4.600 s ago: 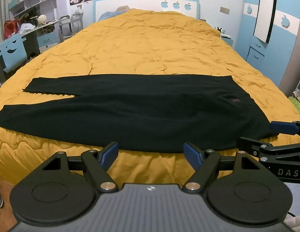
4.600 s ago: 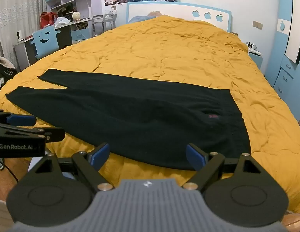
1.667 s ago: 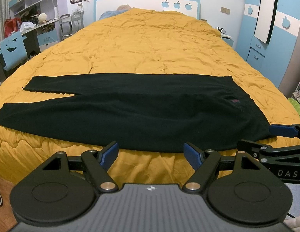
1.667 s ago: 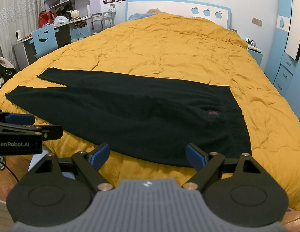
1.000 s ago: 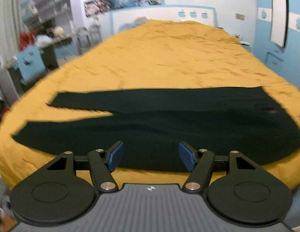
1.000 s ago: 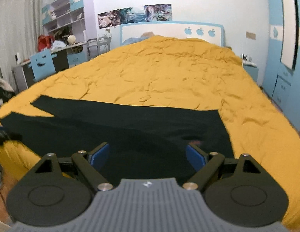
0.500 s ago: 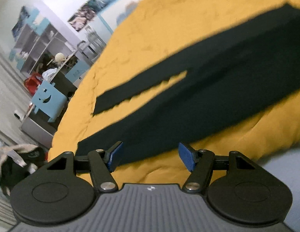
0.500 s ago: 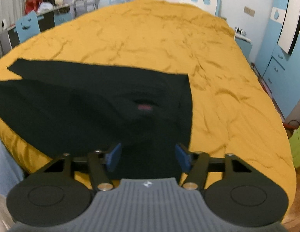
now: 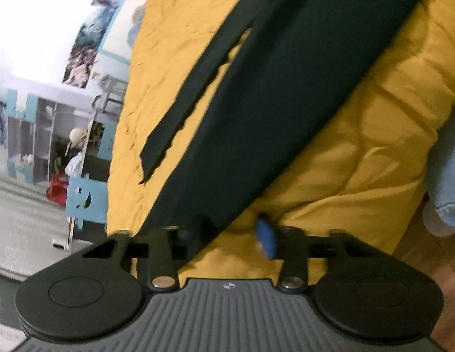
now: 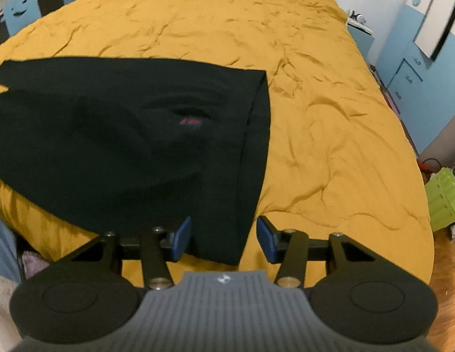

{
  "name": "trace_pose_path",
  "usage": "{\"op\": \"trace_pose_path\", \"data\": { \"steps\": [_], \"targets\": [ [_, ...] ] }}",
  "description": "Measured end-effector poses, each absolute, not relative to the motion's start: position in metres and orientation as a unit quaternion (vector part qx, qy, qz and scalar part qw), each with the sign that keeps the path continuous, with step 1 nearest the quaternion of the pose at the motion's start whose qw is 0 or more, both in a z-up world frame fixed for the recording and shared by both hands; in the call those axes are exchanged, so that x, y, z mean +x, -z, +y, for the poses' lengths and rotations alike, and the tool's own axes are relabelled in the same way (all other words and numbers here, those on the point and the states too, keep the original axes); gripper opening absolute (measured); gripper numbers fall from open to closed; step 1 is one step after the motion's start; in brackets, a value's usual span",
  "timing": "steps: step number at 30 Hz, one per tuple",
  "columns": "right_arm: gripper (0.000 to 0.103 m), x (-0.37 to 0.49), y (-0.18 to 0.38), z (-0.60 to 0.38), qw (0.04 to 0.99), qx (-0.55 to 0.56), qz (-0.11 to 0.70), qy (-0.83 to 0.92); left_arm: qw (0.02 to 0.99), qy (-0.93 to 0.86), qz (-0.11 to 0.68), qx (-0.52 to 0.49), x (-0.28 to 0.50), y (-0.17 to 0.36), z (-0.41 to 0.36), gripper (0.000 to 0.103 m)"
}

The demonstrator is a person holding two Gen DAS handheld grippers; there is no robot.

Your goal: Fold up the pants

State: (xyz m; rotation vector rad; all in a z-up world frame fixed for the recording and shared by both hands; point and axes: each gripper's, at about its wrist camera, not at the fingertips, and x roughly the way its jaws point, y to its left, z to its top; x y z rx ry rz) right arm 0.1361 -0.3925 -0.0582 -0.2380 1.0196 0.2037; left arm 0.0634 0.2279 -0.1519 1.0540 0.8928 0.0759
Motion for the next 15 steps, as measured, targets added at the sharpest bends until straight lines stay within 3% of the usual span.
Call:
{"op": "trace_pose_path", "data": {
  "steps": [1, 3, 7, 13, 15],
  "targets": [
    [0.046, 0.135, 0.059, -0.392, 0.859, -0.119, 0.487, -0.101, 0.771, -0.031, 0.410, 0.487, 0.061, 0.154, 0.227, 0.024],
    [0.046, 0.133, 0.059, -0.391, 0.855, -0.126, 0.490, -0.110, 0.777, -0.035, 0.406, 0.480, 0.056, 0.153, 0.227, 0.001],
    [0.046, 0.133, 0.062, -0.391, 0.849, -0.141, 0.495, -0.119, 0.794, -0.028, 0.415, 0.442, 0.055, 0.134, 0.236, 0.000],
    [0.046, 0.124, 0.058, -0.386, 0.844, -0.166, 0.487, -0.155, 0.775, -0.020, 0.424, 0.467, 0.047, 0.136, 0.238, 0.000],
    [0.046, 0.119, 0.058, -0.382, 0.837, -0.185, 0.484, -0.174, 0.781, -0.033, 0.406, 0.473, 0.044, 0.132, 0.238, 0.008]
  ]
}}
